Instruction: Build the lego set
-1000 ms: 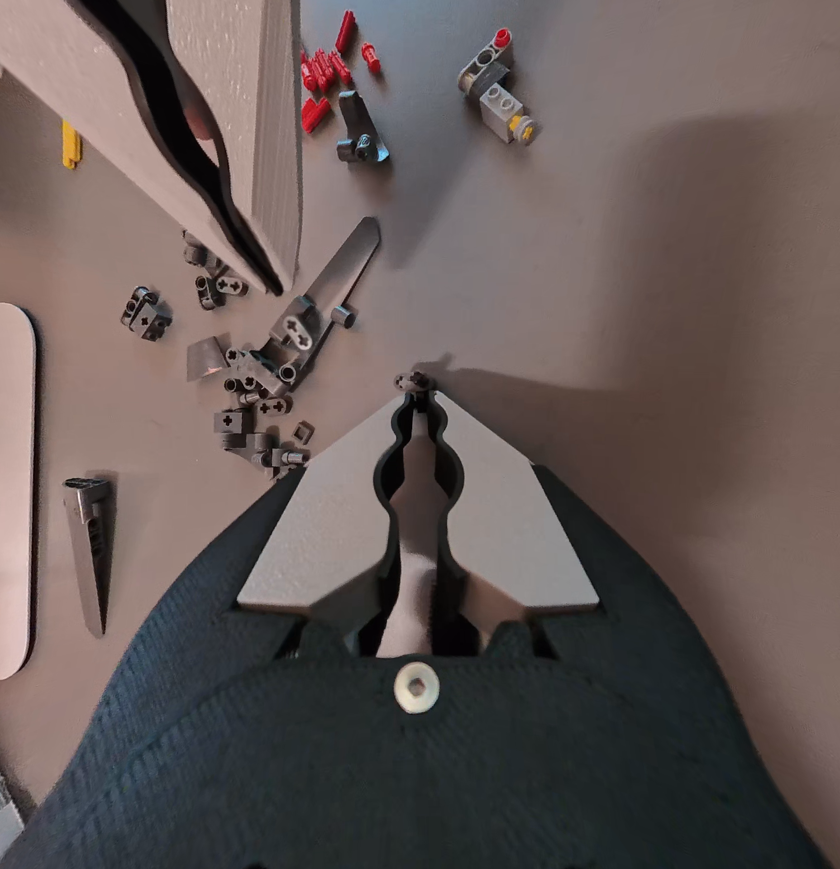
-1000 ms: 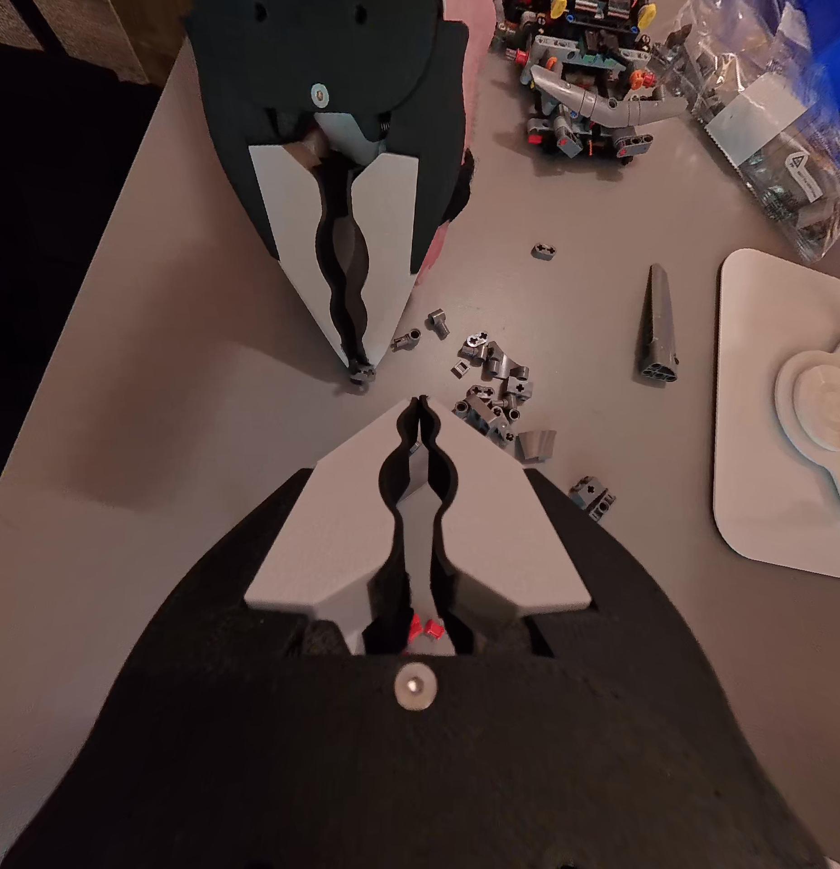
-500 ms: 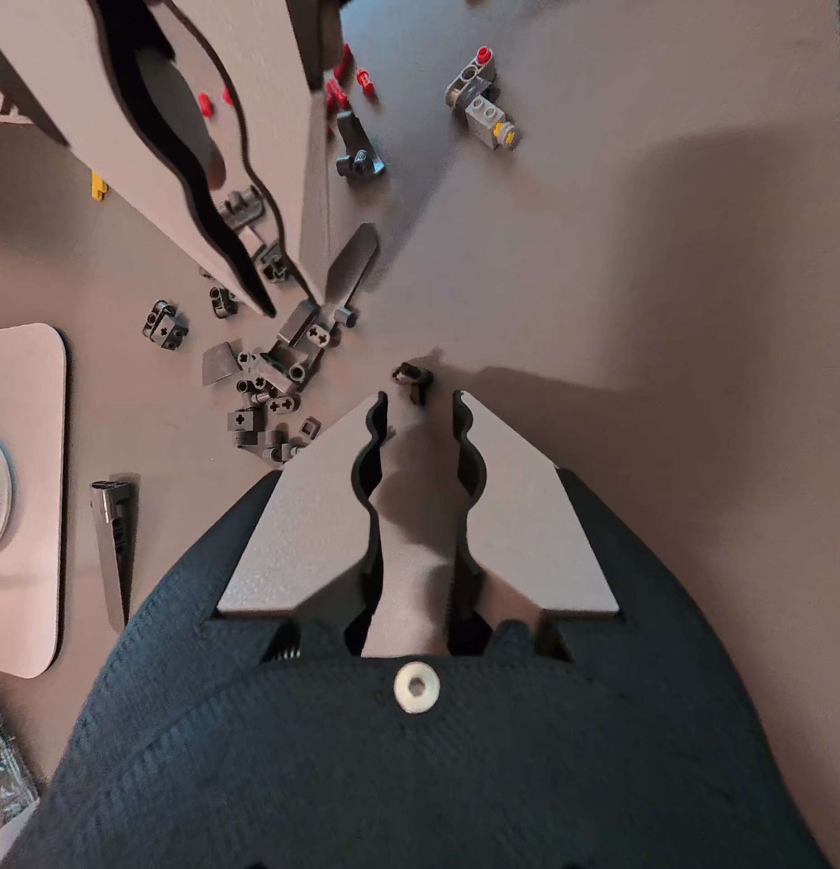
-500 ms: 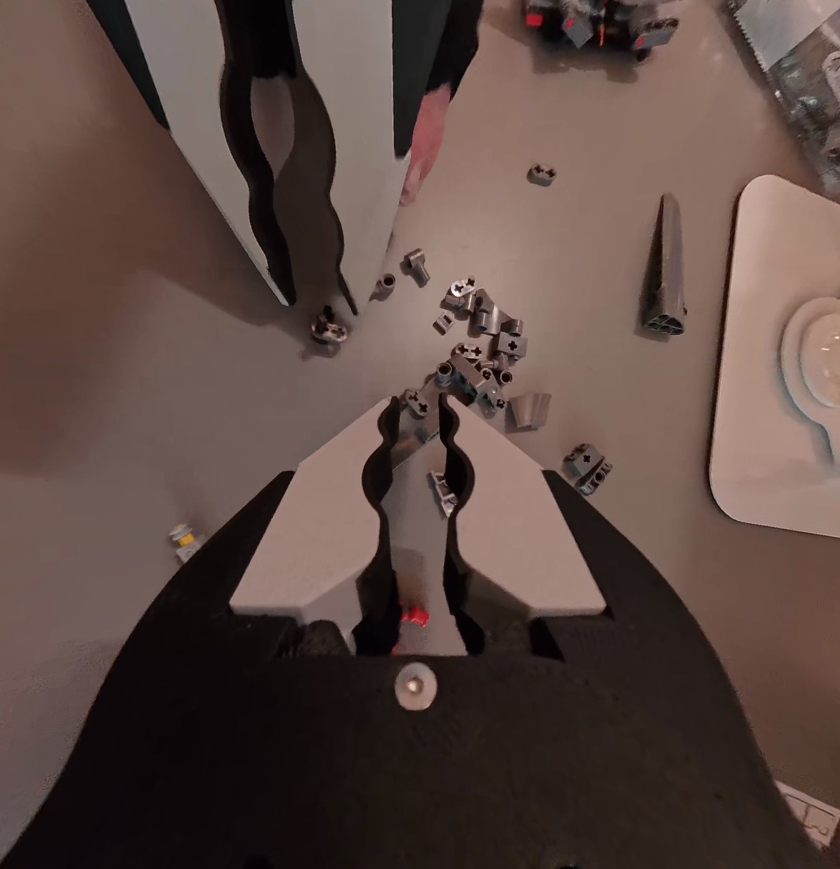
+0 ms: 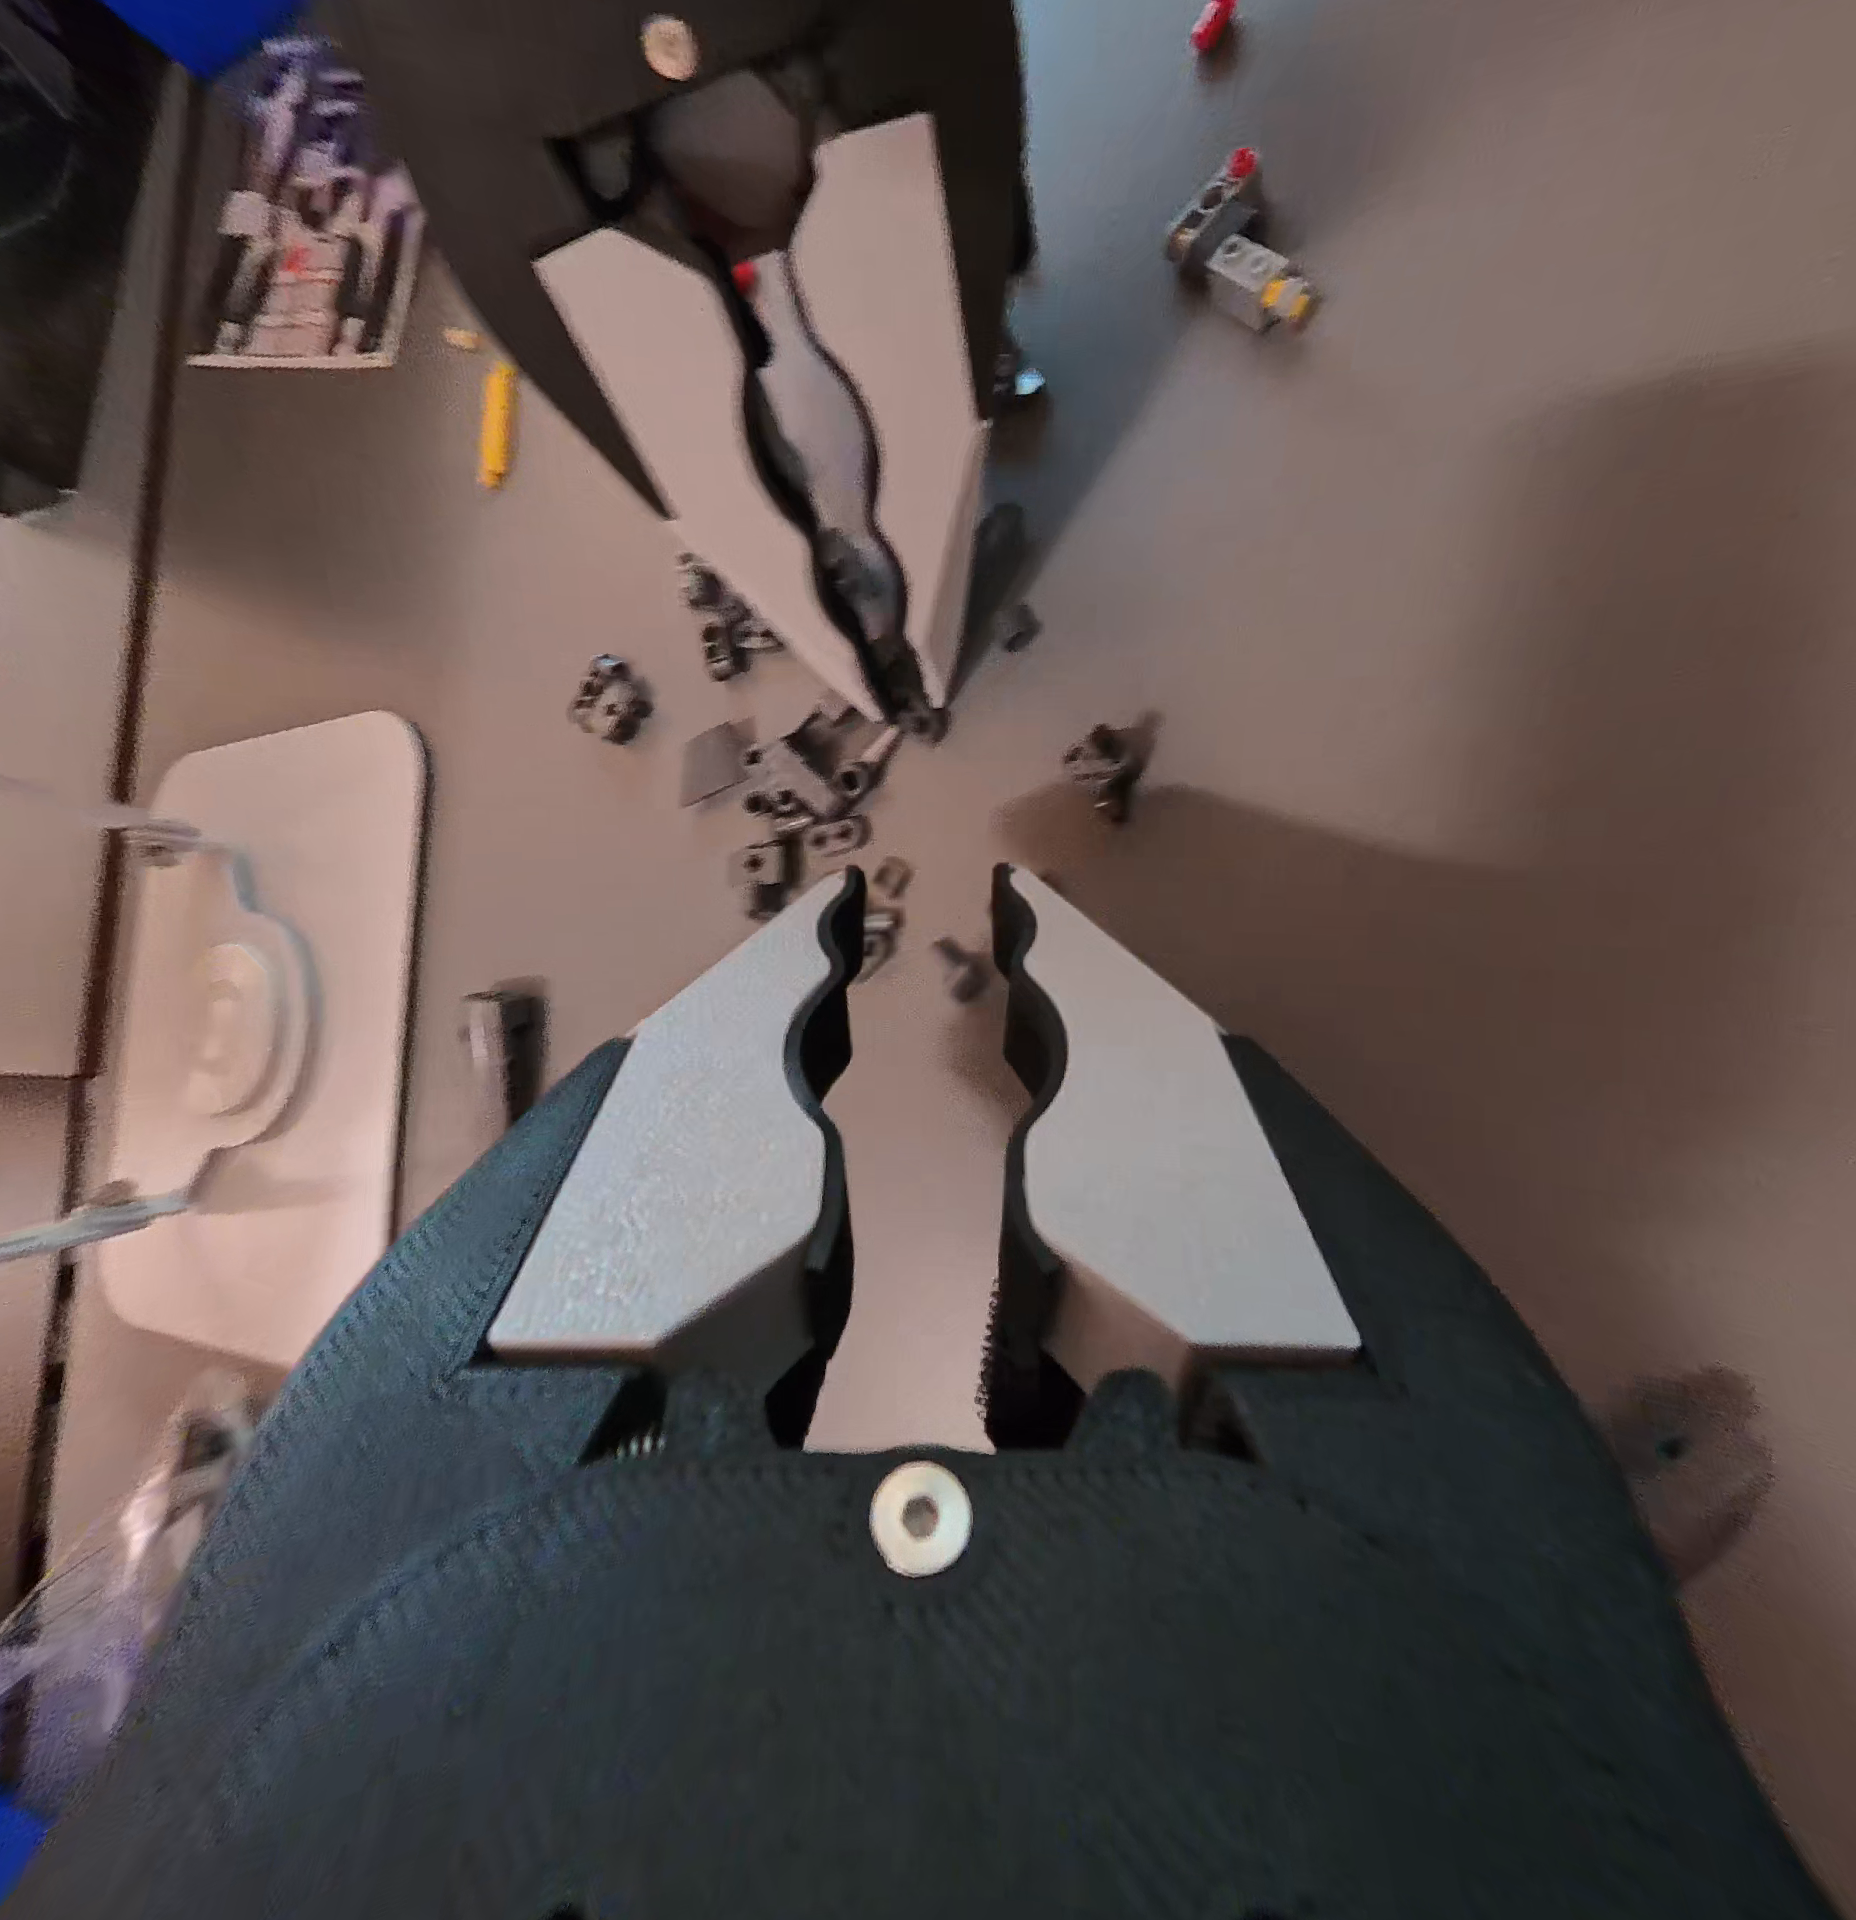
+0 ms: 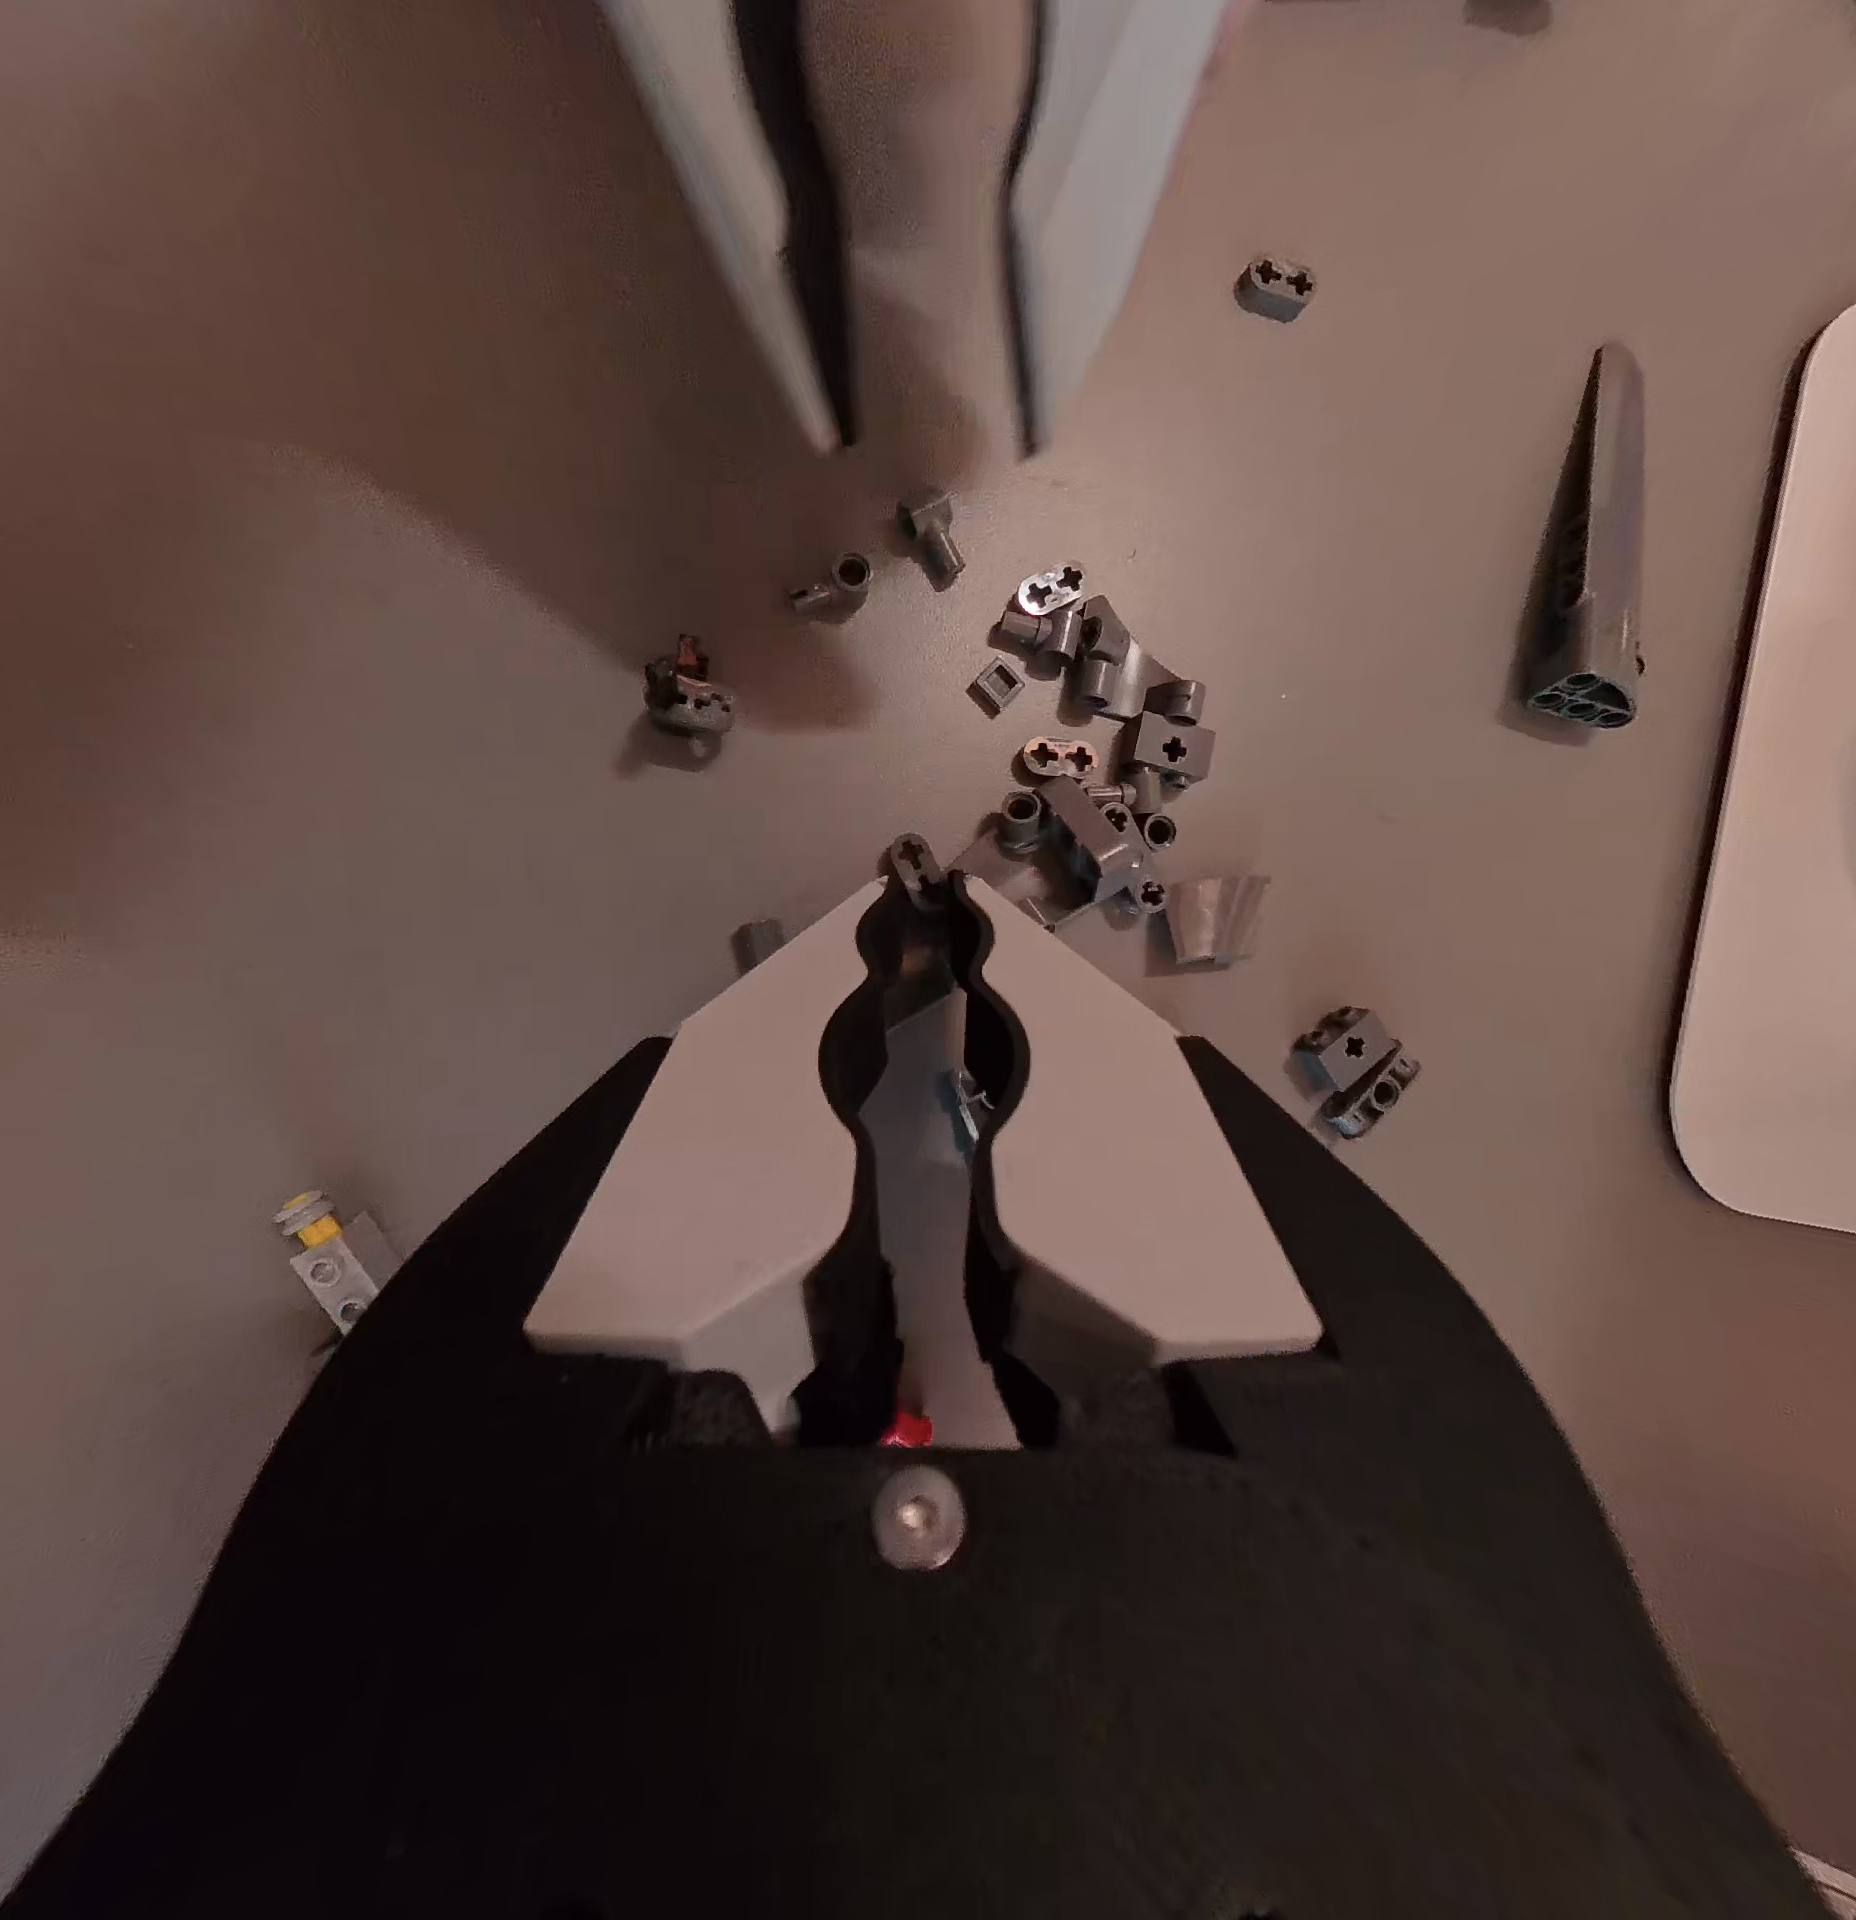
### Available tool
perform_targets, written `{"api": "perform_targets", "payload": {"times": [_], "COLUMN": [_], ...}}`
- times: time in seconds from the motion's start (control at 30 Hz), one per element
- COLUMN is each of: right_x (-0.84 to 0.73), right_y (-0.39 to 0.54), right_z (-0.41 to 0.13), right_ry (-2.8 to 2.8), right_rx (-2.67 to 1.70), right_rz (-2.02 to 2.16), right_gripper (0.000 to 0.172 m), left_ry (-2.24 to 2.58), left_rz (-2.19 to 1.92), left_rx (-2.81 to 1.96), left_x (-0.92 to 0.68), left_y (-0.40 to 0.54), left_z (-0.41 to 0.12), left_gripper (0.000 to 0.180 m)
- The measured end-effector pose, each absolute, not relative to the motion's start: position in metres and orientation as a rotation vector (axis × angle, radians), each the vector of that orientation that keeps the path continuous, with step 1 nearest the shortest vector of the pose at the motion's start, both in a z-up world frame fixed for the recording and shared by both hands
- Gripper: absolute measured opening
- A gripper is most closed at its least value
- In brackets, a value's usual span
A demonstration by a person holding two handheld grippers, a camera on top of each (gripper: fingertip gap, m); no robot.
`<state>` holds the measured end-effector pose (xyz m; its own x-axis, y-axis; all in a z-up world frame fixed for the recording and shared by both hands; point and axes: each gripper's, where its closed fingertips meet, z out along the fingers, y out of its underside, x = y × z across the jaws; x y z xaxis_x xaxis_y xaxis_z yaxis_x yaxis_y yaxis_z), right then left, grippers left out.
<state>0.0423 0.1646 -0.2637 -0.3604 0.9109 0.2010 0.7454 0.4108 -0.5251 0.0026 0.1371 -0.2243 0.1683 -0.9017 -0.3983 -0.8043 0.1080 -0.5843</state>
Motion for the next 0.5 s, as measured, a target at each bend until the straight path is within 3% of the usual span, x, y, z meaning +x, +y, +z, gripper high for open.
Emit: {"api": "perform_targets", "payload": {"times": [0.2,0.37,0.5], "right_x": [0.042,0.056,0.076], "right_y": [0.163,0.133,0.091], "right_z": [-0.253,-0.226,-0.238], "right_ry": [-2.179,-2.195,-2.281], "right_rx": [-1.402,-1.356,-1.355], "right_rz": [0.521,0.523,0.552], "right_gripper": [0.005,0.004,0.005], "left_ry": [1.494,1.477,1.451], "left_rz": [-0.192,-0.127,-0.146], "left_rx": [-1.674,-1.694,-1.725], "left_x": [-0.018,-0.027,-0.030], "left_y": [0.162,0.174,0.181], "left_z": [-0.198,-0.210,-0.217], "left_gripper": [0.018,0.018,0.018]}}
